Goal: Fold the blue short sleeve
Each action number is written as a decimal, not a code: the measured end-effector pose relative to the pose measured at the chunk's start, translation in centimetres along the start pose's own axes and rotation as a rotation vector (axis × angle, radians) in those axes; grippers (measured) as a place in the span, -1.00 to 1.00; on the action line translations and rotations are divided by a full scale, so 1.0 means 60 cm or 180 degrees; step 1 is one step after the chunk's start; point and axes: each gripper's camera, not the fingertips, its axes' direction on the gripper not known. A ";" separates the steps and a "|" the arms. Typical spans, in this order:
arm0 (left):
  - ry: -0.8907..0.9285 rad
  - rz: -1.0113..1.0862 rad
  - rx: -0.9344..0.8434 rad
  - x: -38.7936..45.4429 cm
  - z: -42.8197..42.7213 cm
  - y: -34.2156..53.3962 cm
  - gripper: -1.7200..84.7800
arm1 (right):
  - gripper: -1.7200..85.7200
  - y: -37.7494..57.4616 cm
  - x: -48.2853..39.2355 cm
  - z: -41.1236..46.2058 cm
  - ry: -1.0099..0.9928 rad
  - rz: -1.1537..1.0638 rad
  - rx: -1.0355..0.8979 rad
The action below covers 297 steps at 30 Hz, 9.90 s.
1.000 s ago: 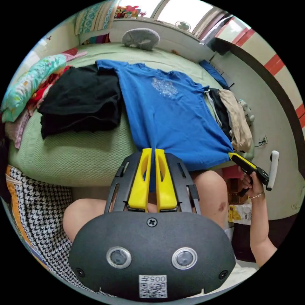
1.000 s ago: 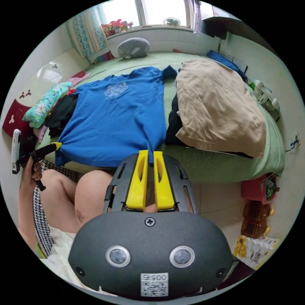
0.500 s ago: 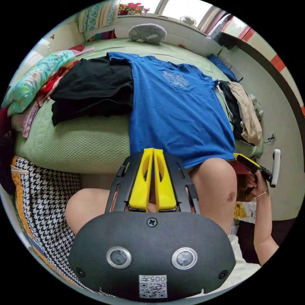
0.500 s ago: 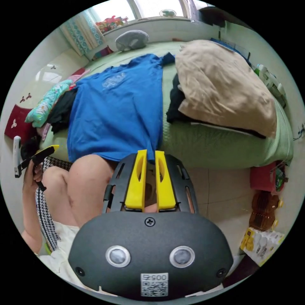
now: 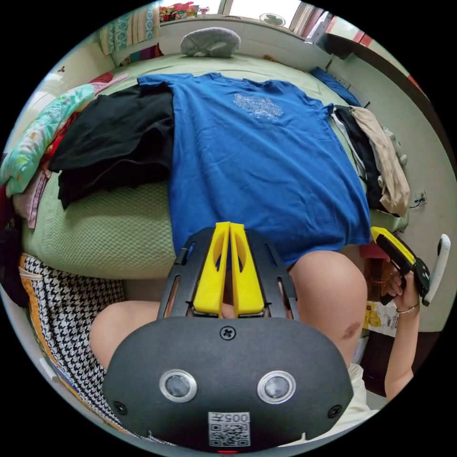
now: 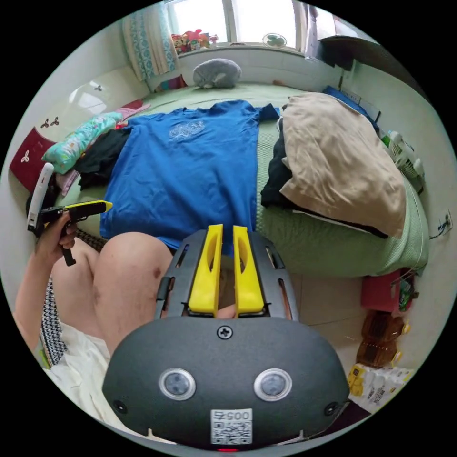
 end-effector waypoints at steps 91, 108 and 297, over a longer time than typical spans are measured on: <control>0.0253 -0.0308 0.0890 -0.304 0.059 -0.714 -0.97 | -0.83 -0.948 -0.164 0.591 0.1784 0.0351 -0.0120; 0.0322 -0.0556 0.0721 -0.384 0.077 -0.680 -0.97 | -0.98 -0.823 -0.370 0.707 -0.0102 0.0634 -0.0758; 0.0437 -0.0303 0.0133 -0.274 0.257 -0.807 -0.97 | -0.98 -0.997 -0.318 0.848 -0.0719 -0.0127 -0.0355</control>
